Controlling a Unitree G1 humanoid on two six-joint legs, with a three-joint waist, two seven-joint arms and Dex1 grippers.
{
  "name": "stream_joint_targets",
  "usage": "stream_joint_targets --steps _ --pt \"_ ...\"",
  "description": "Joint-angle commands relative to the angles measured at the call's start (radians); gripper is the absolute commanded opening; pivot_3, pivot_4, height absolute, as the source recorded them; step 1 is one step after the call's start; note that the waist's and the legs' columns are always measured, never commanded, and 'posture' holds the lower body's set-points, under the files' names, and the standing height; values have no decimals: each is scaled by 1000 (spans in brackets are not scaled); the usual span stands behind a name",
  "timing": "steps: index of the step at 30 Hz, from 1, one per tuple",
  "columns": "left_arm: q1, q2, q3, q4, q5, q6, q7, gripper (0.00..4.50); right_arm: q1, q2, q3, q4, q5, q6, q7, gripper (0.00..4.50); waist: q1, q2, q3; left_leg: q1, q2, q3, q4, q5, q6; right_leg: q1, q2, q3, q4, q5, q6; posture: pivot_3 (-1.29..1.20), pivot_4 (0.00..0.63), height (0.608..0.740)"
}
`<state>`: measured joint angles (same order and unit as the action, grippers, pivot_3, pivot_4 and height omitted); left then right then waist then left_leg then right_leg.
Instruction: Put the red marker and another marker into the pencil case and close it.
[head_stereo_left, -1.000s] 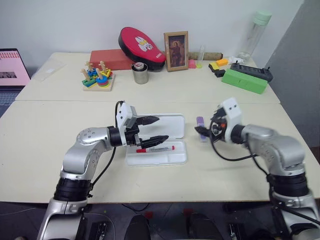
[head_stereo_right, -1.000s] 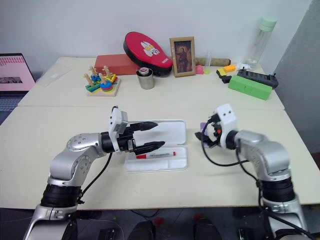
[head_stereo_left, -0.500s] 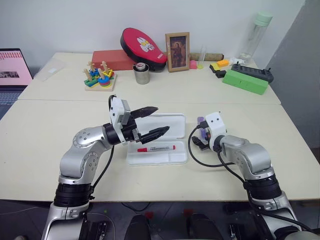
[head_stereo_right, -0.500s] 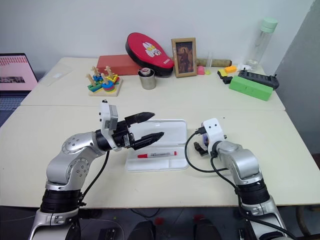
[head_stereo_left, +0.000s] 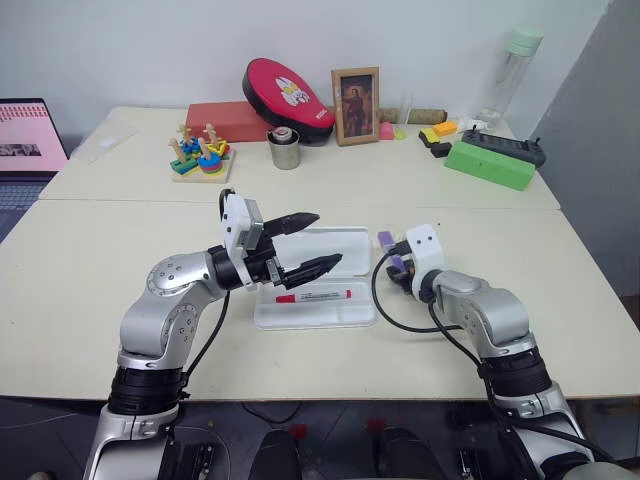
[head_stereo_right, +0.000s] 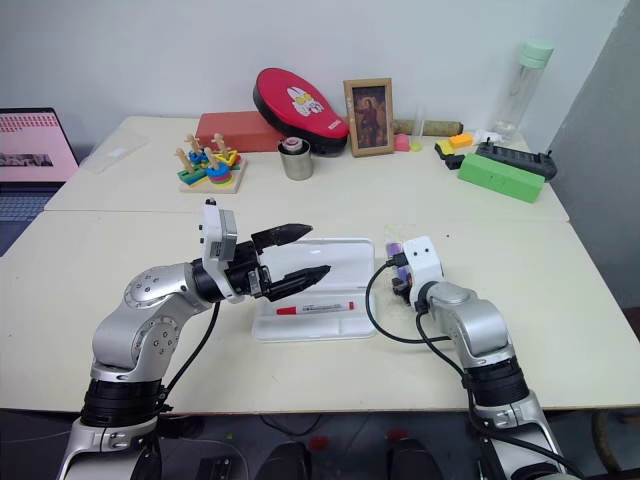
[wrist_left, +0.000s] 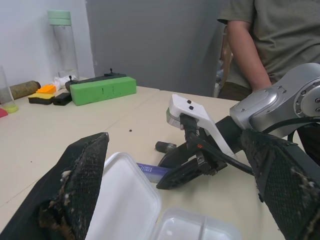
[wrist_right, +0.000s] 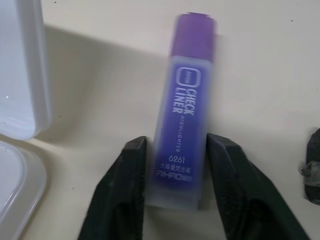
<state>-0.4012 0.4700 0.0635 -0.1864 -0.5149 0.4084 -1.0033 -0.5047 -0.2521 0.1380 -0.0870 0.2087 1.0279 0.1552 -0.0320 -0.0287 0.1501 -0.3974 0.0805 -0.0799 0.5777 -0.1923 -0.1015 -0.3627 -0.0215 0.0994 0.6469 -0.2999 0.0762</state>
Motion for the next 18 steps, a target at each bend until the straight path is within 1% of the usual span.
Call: stream_joint_targets --steps 1,8,11,13,15,16,18 --pt "-24 1 -6 -32 -26 -7 2 4500 -5 -15 -36 30 -31 -2 -14 1107 0 0 0 0 0 0 0 0 0 0 0 0 0 0 0 0 150 740" --pt "-31 -1 -7 -21 -24 -14 9 4500 -38 -15 -69 31 -26 -13 -19 1088 0 0 0 -1 0 0 0 0 0 0 0 0 -1 0 0 0 150 740" --pt "-32 2 -2 -22 -25 -12 16 4500 -78 -8 -108 3 -14 -12 -20 1088 0 1 1 -1 0 0 0 0 0 -1 0 0 -1 0 0 0 150 740" --pt "-25 12 12 -33 -30 2 28 4500 -127 9 -165 -24 29 -11 -6 1088 -1 2 1 -2 0 0 -1 0 0 -3 0 0 -1 0 0 0 150 740" --pt "-9 28 26 -51 -35 15 37 4500 -174 4 -195 -48 62 -22 28 1088 -3 3 2 -3 0 0 -1 0 0 -5 0 0 0 0 0 0 150 740" --pt "11 40 47 -74 -53 33 48 4500 -203 -24 -180 -71 83 -46 92 1088 -6 3 2 -3 0 0 -2 0 0 -5 0 0 0 0 0 0 150 740" --pt "65 73 96 -123 -87 69 68 4500 -236 -113 -105 -138 139 -66 277 1088 -13 3 2 -3 0 0 -3 0 0 -6 0 1 0 0 0 0 150 740"
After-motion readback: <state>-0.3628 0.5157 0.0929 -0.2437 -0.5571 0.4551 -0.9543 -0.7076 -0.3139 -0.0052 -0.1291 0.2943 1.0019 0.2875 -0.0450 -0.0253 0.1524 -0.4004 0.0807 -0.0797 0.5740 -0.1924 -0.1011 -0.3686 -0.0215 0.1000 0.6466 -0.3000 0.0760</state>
